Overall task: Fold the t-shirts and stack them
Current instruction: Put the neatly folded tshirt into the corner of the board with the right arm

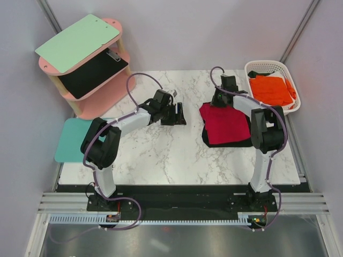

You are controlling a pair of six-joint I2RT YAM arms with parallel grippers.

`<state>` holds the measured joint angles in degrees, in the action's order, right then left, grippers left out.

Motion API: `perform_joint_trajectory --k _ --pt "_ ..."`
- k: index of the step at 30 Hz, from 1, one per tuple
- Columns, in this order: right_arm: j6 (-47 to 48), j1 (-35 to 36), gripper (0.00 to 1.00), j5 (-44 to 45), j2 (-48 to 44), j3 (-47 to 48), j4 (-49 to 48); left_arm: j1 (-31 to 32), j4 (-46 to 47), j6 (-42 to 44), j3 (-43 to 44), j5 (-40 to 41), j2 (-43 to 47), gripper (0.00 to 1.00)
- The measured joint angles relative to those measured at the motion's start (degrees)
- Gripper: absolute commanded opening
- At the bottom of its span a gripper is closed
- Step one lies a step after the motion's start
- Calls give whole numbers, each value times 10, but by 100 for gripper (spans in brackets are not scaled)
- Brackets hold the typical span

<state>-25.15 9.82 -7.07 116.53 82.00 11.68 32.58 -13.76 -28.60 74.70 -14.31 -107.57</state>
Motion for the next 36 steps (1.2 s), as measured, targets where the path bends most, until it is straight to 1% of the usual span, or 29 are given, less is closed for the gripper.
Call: perform_joint_trajectory --k 3,7,12,15,21,29,36 --pt "10 5 0 27 30 50 36 0 -10 3 -15 24 6 79" --pt "23 0 0 54 77 124 73 0 -21 5 -21 37 6 80" --pt "28 -3 0 69 100 131 103 0 -24 6 -24 42 6 82" --pt "30 -3 0 76 100 129 103 0 -25 7 -28 49 6 82" --pt "29 -3 0 87 77 91 88 0 -27 8 -31 52 6 83" --pt "30 -2 0 104 14 -4 78 0 -27 9 -37 52 6 83" --pt "37 3 0 127 -35 -69 75 0 -27 9 -38 52 6 84"
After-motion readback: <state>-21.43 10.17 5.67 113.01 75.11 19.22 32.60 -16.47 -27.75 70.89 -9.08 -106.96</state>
